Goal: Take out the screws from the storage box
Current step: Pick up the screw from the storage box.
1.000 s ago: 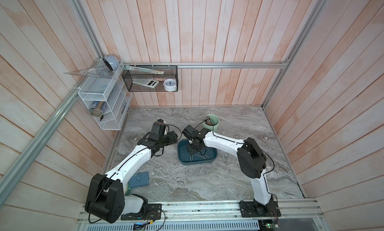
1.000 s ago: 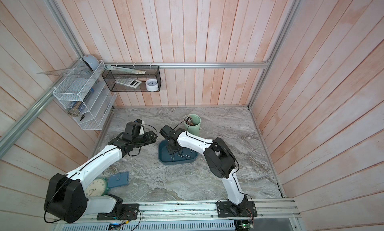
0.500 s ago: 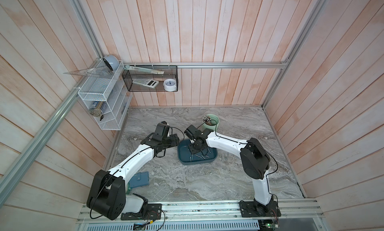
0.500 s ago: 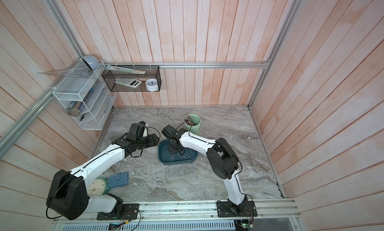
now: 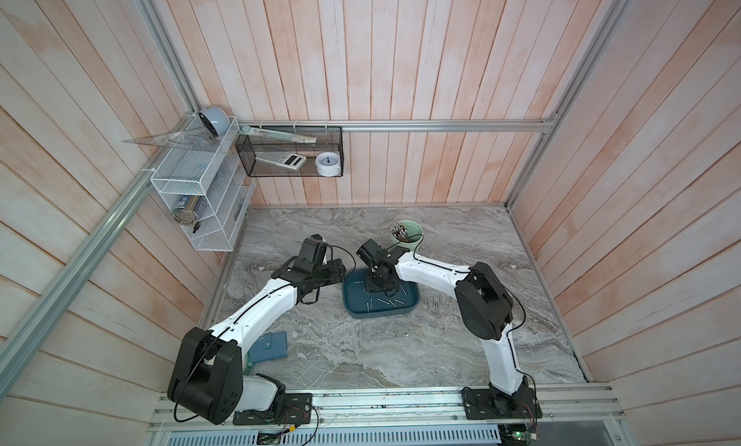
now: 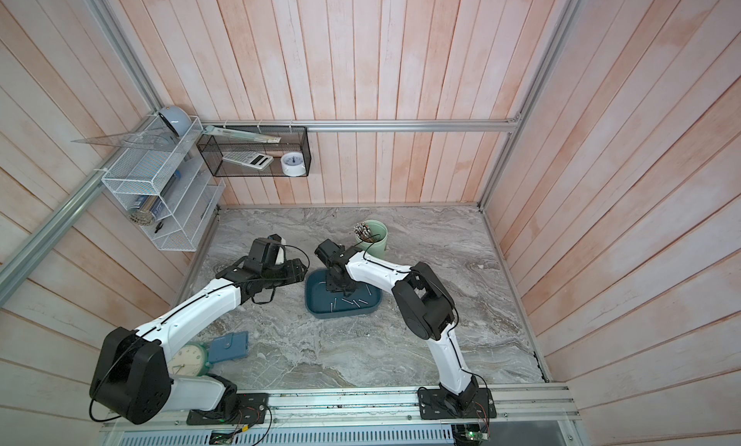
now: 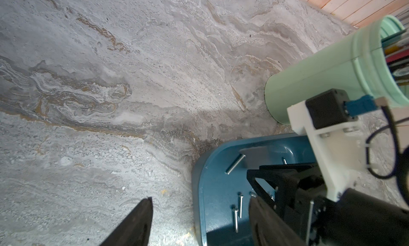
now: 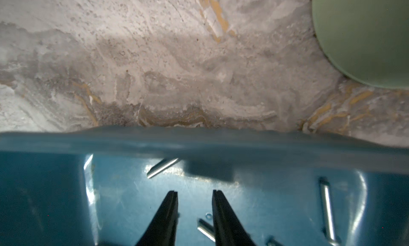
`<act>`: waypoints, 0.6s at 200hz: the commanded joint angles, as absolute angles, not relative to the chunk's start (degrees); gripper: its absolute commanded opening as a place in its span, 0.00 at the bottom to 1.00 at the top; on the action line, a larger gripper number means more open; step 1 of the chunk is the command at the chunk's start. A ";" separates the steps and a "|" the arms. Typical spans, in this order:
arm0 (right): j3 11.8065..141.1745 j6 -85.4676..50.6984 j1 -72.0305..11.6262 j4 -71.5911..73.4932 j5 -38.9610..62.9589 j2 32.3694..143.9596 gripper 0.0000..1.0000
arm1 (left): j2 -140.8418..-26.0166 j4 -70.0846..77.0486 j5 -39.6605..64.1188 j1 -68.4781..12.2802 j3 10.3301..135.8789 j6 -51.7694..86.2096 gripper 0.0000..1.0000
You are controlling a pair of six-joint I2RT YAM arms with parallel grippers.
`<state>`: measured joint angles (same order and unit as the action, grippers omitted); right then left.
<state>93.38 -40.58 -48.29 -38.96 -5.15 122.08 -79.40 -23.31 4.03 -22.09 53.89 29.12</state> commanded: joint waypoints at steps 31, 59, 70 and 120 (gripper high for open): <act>96.36 -45.82 -49.24 -40.07 -7.88 124.64 0.33 | -78.34 -23.05 3.54 -22.02 55.11 28.66 0.74; 98.07 -47.02 -49.56 -41.13 -9.34 125.41 0.34 | -78.24 -23.01 3.45 -22.05 55.02 28.66 0.74; 98.75 -47.47 -49.66 -41.44 -9.74 125.60 0.34 | -78.30 -23.03 3.43 -22.06 55.02 28.68 0.74; 103.26 -48.87 -50.18 -45.03 -12.21 129.15 0.35 | -78.16 -23.03 3.21 -22.05 55.02 28.54 0.74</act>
<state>100.55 -47.51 -49.69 -41.21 -9.52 126.41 -79.37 -23.29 4.01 -22.09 53.89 29.12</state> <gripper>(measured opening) 0.346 0.741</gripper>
